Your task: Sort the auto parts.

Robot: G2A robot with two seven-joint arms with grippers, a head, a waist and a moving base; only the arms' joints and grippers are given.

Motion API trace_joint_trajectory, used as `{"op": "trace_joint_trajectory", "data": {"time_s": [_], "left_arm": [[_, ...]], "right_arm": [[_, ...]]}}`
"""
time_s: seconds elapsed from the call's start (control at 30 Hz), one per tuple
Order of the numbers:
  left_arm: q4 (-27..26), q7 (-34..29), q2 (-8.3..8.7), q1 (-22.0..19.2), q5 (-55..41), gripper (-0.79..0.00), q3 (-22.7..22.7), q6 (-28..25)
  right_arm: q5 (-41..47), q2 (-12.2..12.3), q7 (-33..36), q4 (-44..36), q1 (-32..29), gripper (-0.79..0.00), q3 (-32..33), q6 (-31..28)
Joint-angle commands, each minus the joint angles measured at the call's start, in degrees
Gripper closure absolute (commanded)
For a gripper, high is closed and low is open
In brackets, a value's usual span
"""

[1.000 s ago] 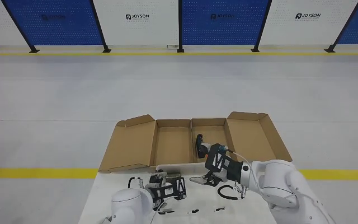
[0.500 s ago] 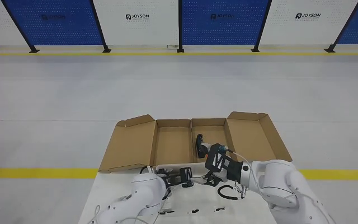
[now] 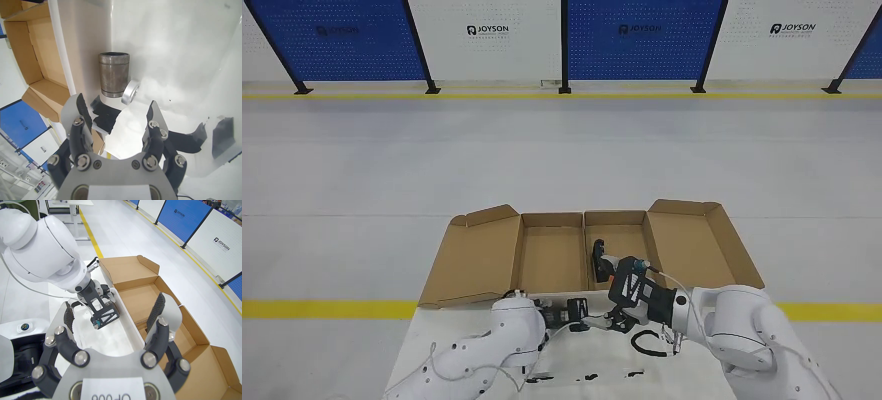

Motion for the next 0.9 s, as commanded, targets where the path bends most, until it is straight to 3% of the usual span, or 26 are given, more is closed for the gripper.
{"op": "trace_joint_trajectory", "data": {"time_s": [0.0,0.07,0.13,0.43,0.57,0.67,0.87], "left_arm": [[1.8,0.2,-0.4,-1.0,-0.9,-0.588,0.7,-0.1],[3.3,0.5,-0.78,-1.8,-1.6,-0.523,1.4,-0.5],[4.3,0.9,-1.12,-2.3,-2.1,-0.391,2.0,-0.8],[9.4,2.1,-2.96,-3.8,-2.2,-0.311,4.9,-0.4],[11.3,2.7,-3.63,-4.5,-2.4,-0.197,5.5,-0.5],[11.8,2.8,-4.0,-4.7,-2.2,0.0,6.0,-0.6],[7.3,1.4,-3.75,-3.0,-2.4,0.0,5.7,-0.9]], "right_arm": [[0.0,0.0,-0.1,0.0,0.0,-0.785,0.0,0.0],[0.0,0.0,-0.1,0.0,0.0,-0.785,0.0,0.0],[0.0,0.0,-0.1,0.0,0.0,-0.785,0.0,0.0],[0.0,0.0,-0.1,0.0,0.0,-0.785,0.0,0.0],[0.0,0.0,-0.1,0.0,0.0,-0.785,0.0,0.0],[0.0,0.0,-0.1,0.0,0.0,-0.785,0.0,0.0],[0.0,0.0,-0.1,0.0,0.0,-0.785,0.0,0.0]]}}
